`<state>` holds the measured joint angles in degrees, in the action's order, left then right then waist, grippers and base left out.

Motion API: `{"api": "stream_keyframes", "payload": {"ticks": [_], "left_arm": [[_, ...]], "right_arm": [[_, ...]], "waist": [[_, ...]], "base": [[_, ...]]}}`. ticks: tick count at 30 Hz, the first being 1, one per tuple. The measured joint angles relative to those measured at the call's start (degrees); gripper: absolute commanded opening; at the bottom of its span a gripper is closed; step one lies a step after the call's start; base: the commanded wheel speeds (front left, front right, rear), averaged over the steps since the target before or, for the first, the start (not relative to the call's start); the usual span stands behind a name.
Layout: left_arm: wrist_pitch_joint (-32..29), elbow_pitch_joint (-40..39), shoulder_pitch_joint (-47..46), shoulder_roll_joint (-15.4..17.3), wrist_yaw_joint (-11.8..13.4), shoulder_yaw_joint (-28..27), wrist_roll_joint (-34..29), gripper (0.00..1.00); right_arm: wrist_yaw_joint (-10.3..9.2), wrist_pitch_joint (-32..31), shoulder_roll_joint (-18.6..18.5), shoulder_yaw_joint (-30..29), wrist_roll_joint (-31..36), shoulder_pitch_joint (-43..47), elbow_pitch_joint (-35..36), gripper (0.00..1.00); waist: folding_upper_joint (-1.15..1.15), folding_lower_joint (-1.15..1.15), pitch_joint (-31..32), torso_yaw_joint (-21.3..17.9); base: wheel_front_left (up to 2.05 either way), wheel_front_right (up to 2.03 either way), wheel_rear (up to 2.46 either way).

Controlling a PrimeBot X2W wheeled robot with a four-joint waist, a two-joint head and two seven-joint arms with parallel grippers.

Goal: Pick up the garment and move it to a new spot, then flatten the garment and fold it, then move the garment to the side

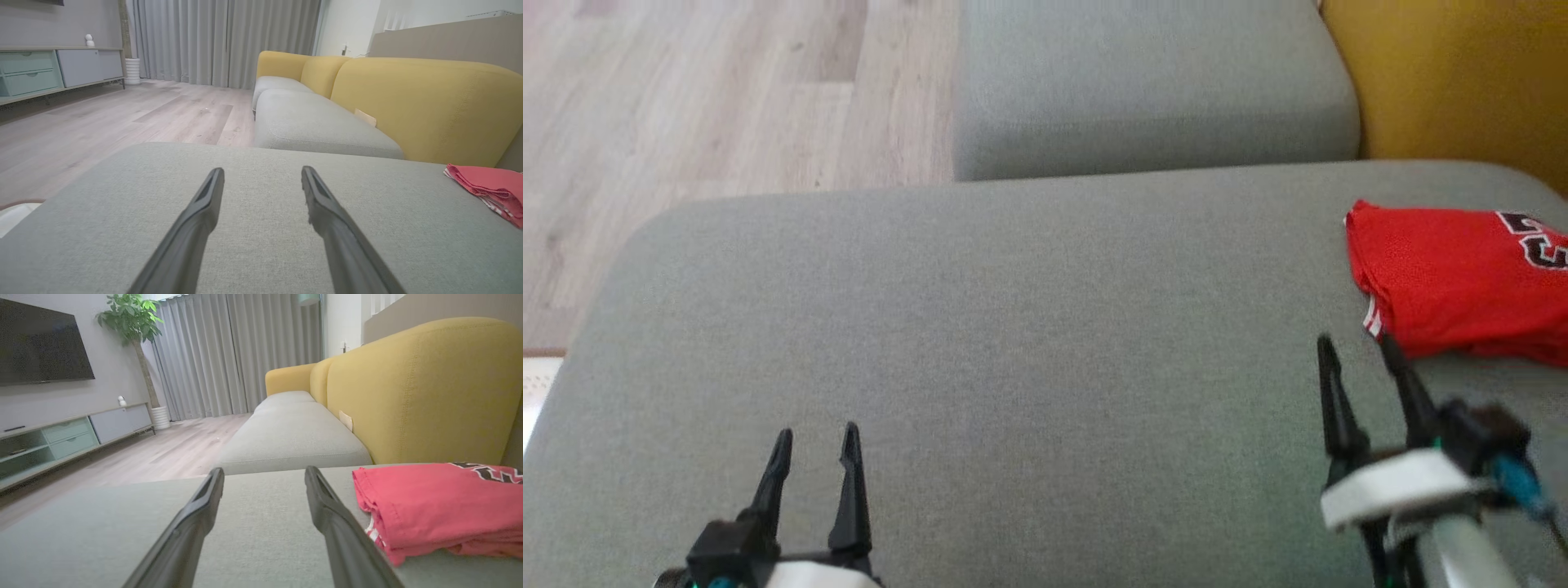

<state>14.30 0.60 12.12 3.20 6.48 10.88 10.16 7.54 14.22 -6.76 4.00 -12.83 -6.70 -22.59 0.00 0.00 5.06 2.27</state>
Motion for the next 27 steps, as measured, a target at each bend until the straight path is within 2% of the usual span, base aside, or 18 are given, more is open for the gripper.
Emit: {"api": "stream_keyframes", "payload": {"ticks": [3,8,27], "left_arm": [[0.0,-0.6,1.5,0.0,-0.5,-1.0,-0.5,1.0],[0.0,-1.0,3.7,0.0,-1.5,-1.7,-1.1,1.0],[0.0,-0.3,5.3,0.0,-2.0,-1.6,-2.5,1.0]], "right_arm": [[0.0,0.0,2.0,-0.8,0.5,6.3,4.9,1.0],[0.0,0.0,2.8,-0.2,2.2,12.5,6.9,1.0],[0.0,0.0,3.4,0.7,4.3,13.3,8.9,1.0]], "waist": [[0.0,0.0,1.1,0.1],[0.0,0.0,2.2,-0.4],[0.0,0.0,3.6,-1.7]], "base": [[0.0,0.0,0.0],[0.0,0.0,0.0],[0.0,0.0,0.0]]}}
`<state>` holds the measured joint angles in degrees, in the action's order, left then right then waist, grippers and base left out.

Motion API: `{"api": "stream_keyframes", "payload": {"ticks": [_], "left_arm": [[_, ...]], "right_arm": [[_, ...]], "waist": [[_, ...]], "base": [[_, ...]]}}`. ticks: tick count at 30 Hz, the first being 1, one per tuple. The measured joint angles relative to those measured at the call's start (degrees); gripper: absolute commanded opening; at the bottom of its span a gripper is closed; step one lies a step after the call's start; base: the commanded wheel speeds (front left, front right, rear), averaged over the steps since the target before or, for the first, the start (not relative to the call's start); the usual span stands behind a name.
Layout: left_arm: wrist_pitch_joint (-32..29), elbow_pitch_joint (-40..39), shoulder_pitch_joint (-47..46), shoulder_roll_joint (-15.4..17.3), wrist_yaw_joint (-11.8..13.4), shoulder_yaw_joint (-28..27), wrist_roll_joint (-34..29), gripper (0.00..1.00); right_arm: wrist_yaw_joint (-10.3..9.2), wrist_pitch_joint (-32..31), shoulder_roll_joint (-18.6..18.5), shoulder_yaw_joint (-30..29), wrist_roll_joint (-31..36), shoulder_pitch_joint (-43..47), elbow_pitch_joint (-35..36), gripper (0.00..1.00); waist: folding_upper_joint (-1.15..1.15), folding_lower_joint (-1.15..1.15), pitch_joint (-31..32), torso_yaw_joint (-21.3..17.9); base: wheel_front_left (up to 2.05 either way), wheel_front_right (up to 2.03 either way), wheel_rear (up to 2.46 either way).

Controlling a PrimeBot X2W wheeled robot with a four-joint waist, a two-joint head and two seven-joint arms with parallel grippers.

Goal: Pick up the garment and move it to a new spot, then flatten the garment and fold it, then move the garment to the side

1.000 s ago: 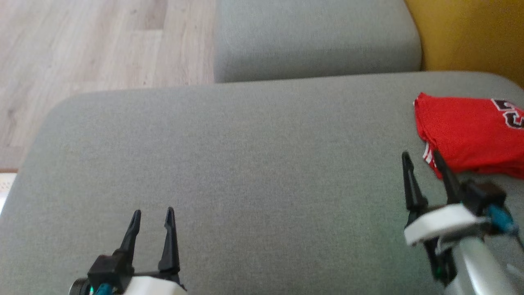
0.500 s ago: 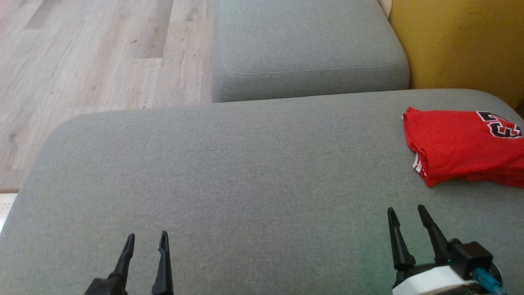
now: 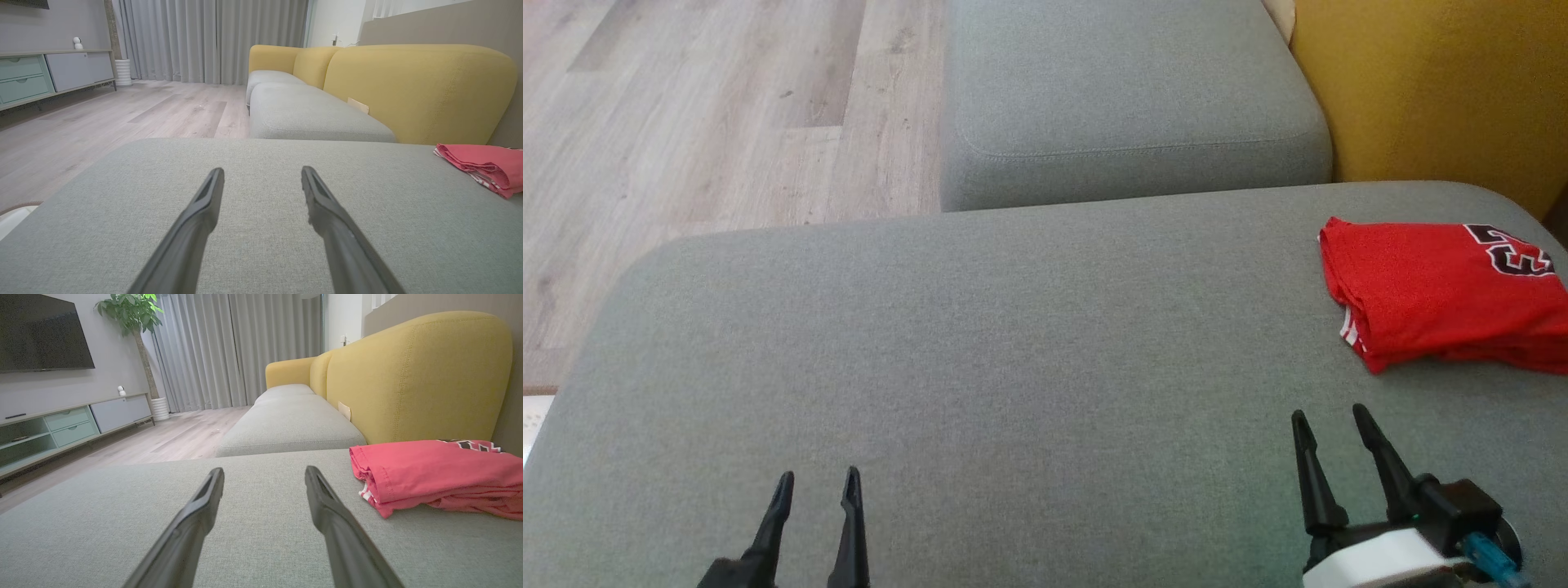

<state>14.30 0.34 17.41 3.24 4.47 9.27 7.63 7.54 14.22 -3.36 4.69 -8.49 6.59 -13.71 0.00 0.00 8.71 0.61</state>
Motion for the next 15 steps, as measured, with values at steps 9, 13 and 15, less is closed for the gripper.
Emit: {"api": "stream_keyframes", "payload": {"ticks": [9,13,15], "left_arm": [[-0.5,5.1,2.4,0.0,0.0,0.2,1.6,0.0],[-0.7,5.2,2.1,0.0,0.0,0.2,3.8,0.0],[-1.1,5.3,1.9,0.0,-0.4,0.1,5.3,0.0]], "right_arm": [[0.0,-0.5,0.0,0.2,-1.4,3.2,-4.9,0.0],[0.0,-0.7,0.0,0.1,-3.4,3.0,-4.8,0.0],[0.0,-1.2,0.0,-0.1,-4.8,3.0,-4.7,0.0]], "waist": [[0.0,0.0,-0.2,0.0],[0.0,0.0,-0.4,-0.1],[0.0,0.0,-0.5,-0.1]], "base": [[0.0,0.0,0.0],[0.0,0.0,0.0],[0.0,0.0,0.0]]}}
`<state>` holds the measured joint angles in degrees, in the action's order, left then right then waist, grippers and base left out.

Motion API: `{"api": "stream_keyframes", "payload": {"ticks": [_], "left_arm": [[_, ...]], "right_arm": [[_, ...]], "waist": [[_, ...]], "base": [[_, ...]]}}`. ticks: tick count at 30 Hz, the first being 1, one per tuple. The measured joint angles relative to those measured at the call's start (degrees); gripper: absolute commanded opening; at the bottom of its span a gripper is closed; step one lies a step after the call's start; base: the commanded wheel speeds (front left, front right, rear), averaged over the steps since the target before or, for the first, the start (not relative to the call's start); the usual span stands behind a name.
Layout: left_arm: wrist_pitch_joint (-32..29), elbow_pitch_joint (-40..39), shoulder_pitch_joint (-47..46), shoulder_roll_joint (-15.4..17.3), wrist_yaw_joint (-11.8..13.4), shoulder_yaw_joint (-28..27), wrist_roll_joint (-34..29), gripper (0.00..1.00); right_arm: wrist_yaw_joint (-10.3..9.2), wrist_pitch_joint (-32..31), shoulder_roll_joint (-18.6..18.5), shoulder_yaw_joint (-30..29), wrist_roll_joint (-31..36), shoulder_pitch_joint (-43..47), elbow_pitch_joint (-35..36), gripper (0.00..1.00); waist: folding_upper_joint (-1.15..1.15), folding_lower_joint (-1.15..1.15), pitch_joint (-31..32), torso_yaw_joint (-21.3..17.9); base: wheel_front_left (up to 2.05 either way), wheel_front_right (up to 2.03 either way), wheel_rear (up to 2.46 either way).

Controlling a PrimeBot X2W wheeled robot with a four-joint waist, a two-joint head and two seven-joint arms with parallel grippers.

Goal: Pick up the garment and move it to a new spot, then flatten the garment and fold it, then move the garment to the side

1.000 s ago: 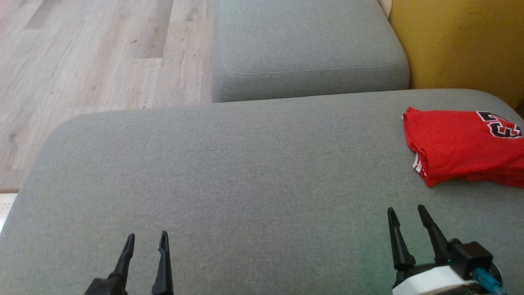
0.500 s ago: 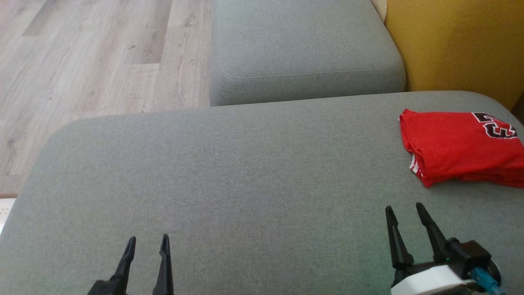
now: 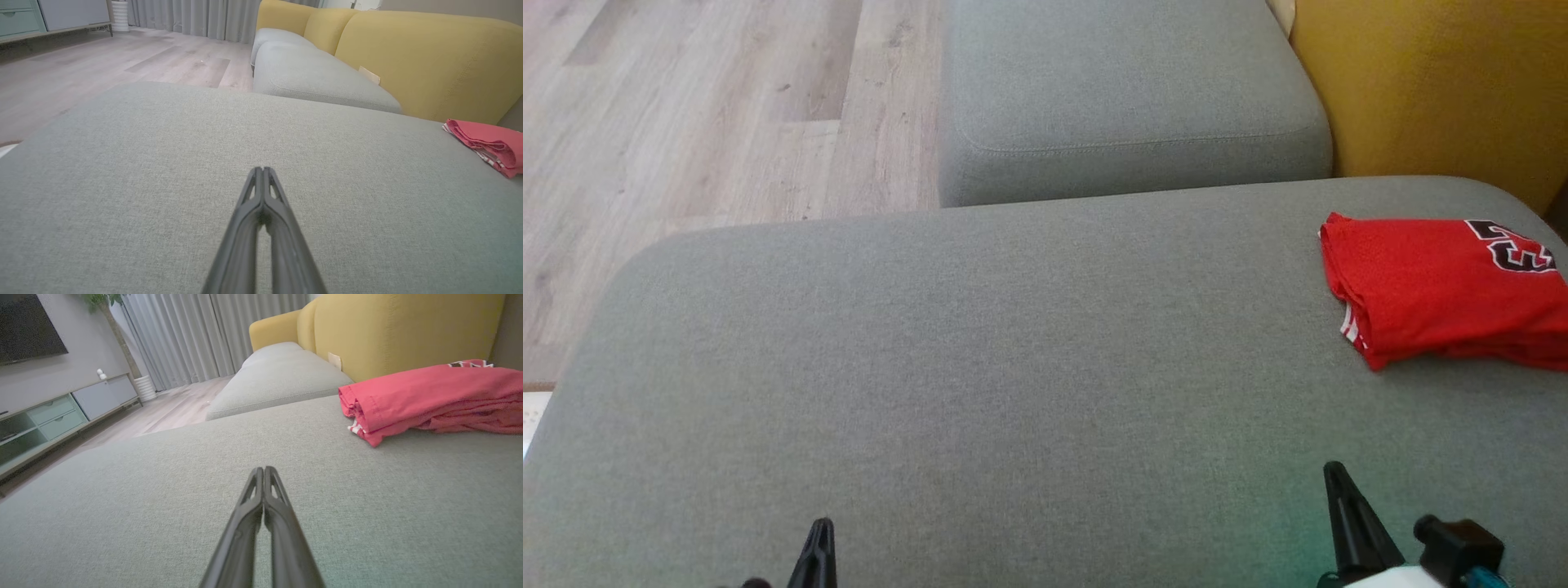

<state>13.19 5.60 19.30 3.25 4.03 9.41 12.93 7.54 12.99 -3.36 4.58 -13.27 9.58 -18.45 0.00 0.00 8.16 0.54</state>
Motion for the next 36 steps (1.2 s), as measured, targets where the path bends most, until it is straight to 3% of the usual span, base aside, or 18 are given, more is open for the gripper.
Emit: {"api": "stream_keyframes", "payload": {"ticks": [36], "left_arm": [[-4.6,3.3,-6.7,0.4,-3.4,-2.5,25.4,0.0]], "right_arm": [[0.0,-6.0,0.0,-3.6,-24.0,-3.7,0.6,0.0]], "waist": [[0.0,0.0,-2.6,-0.2]], "base": [[0.0,0.0,0.0]]}}
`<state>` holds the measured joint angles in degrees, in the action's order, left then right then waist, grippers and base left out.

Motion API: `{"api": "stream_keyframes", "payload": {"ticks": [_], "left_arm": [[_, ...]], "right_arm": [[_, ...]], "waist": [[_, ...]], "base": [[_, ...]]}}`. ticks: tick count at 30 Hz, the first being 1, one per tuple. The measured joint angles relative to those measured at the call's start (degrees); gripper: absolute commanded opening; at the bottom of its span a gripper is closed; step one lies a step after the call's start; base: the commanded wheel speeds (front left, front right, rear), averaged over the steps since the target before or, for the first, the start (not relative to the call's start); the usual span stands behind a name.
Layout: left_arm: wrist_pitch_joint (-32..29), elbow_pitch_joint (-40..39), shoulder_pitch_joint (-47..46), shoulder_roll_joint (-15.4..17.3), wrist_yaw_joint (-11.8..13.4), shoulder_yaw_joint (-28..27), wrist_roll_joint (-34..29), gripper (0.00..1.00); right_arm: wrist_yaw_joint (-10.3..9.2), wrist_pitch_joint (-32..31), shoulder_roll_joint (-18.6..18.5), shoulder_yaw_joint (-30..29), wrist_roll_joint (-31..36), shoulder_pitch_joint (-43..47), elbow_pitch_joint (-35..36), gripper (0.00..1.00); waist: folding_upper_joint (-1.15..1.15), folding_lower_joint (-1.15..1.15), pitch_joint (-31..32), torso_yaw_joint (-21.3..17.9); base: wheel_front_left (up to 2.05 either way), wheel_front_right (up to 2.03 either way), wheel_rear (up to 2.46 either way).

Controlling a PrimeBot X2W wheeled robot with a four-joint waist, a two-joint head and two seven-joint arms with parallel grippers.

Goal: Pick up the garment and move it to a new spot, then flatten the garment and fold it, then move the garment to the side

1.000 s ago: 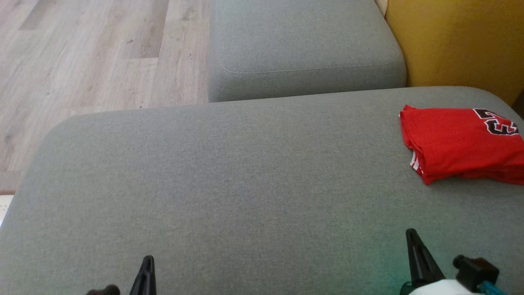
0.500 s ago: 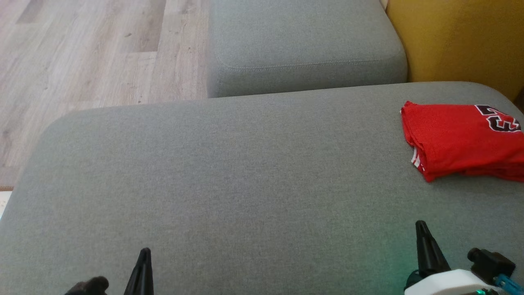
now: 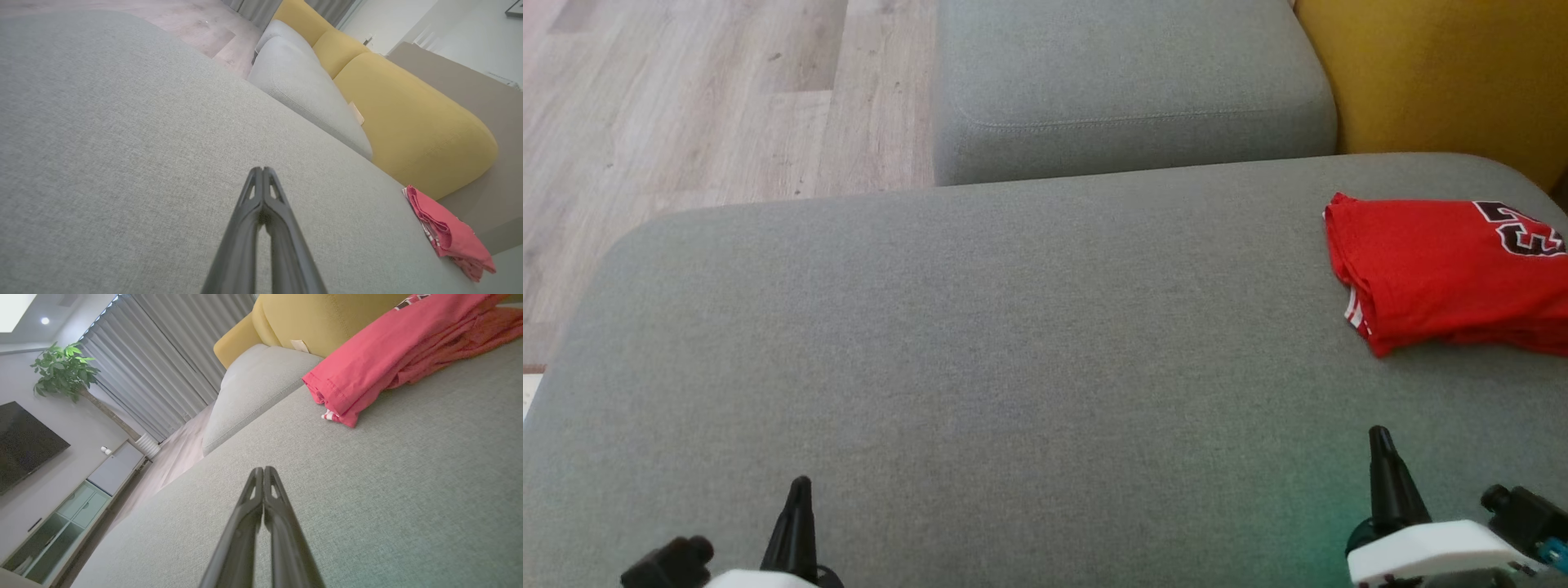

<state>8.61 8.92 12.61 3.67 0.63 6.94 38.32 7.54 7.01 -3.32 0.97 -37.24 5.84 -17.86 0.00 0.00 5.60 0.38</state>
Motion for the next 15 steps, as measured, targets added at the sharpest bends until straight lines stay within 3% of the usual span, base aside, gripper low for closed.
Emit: {"api": "stream_keyframes", "payload": {"ticks": [15], "left_arm": [[-2.3,1.0,-2.6,0.1,-1.2,-1.2,10.4,0.0]], "right_arm": [[0.0,-2.4,0.2,-1.6,-9.9,-1.1,0.3,0.0]], "waist": [[0.0,0.0,-1.1,-0.1]], "base": [[0.0,0.0,0.0]]}}
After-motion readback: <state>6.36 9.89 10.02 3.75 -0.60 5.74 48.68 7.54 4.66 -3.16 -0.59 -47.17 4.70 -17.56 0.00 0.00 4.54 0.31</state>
